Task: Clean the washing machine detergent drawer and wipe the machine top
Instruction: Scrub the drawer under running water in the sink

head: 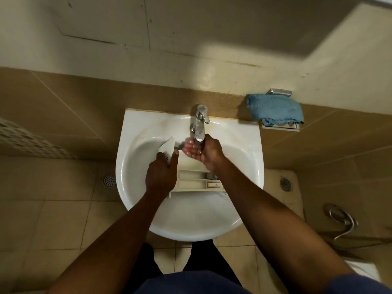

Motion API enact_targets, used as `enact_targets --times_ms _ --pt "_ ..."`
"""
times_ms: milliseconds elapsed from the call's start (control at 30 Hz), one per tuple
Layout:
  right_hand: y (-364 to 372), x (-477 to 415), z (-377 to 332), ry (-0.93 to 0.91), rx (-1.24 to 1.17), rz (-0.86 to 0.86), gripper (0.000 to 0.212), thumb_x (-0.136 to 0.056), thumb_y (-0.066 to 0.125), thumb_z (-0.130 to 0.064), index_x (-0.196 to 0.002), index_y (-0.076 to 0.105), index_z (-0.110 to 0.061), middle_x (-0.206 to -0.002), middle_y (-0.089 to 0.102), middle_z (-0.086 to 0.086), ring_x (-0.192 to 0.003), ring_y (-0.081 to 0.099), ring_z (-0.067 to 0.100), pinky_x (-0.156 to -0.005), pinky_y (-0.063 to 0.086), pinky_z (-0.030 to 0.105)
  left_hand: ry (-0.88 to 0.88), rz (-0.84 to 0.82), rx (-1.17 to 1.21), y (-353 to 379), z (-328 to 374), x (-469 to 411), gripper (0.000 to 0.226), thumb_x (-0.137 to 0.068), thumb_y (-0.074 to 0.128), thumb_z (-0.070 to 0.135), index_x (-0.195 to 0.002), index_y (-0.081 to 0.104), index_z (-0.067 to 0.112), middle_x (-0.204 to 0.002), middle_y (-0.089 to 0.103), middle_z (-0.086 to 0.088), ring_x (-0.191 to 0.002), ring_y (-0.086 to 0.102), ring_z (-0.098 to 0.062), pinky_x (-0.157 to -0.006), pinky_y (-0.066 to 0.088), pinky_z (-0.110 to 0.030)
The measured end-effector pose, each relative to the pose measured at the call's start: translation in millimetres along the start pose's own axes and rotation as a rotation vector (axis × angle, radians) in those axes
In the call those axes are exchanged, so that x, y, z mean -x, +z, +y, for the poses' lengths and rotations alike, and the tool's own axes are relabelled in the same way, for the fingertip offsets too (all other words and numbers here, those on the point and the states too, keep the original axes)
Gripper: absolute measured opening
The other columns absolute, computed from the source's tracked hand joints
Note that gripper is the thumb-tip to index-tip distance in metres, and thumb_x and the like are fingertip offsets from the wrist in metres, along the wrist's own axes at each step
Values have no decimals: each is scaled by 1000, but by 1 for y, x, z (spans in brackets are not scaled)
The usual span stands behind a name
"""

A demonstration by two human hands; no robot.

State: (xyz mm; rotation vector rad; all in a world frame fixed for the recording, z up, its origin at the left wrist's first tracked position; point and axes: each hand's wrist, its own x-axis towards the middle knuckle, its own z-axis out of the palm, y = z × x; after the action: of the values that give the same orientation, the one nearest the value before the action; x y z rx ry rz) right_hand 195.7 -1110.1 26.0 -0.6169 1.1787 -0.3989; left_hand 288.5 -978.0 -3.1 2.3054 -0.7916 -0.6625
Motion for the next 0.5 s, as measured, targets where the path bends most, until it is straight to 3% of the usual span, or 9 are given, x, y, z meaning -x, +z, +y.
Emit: enact_targets --times_ms 67,167,267,333,400,500 --pt "-13 15 27 -73 254 -6 33 -100 41 -14 -89 64 7 -86 66 25 -74 66 30 -62 59 34 -23 -15 3 0 0 -1 61 -100 39 64 -108 58 7 -93 72 -16 -94 68 -39 -80 51 -41" --pt "-56 38 63 -375 760 27 25 -102 54 -25 -97 78 -21 -104 78 -5 -101 71 12 -91 56 31 -33 -51 71 -1 -2 -3 56 -101 44 61 -101 57 6 -89 69 -13 -90 67 -37 -77 47 -38" --pt "-95 51 63 -521 662 255 19 -96 60 -30 -93 79 -27 -97 78 -6 -95 73 18 -90 59 43 -41 -121 193 -3 -8 -3 47 -100 54 53 -98 54 6 -82 63 -5 -85 64 -31 -74 42 -35" --pt "-117 52 52 -564 701 418 17 -95 60 -21 -99 76 -25 -103 77 -4 -97 73 20 -91 59 45 3 -146 212 -5 -13 -3 40 -100 58 46 -103 52 6 -81 60 -1 -84 64 -30 -73 43 -35" --pt "-132 52 38 -592 956 475 30 -93 64 -10 -121 68 -19 -124 71 0 -109 68 21 -96 55 35 101 -156 191 -9 -16 0 34 -100 60 38 -111 51 6 -81 59 0 -79 64 -27 -71 44 -34" --pt "-137 42 22 -524 1198 260 68 -87 75 -16 -148 46 -16 -145 54 6 -125 55 22 -105 49 35 260 -161 154 -18 -20 6 29 -101 60 26 -118 50 5 -77 59 5 -68 60 -7 -60 42 -18"
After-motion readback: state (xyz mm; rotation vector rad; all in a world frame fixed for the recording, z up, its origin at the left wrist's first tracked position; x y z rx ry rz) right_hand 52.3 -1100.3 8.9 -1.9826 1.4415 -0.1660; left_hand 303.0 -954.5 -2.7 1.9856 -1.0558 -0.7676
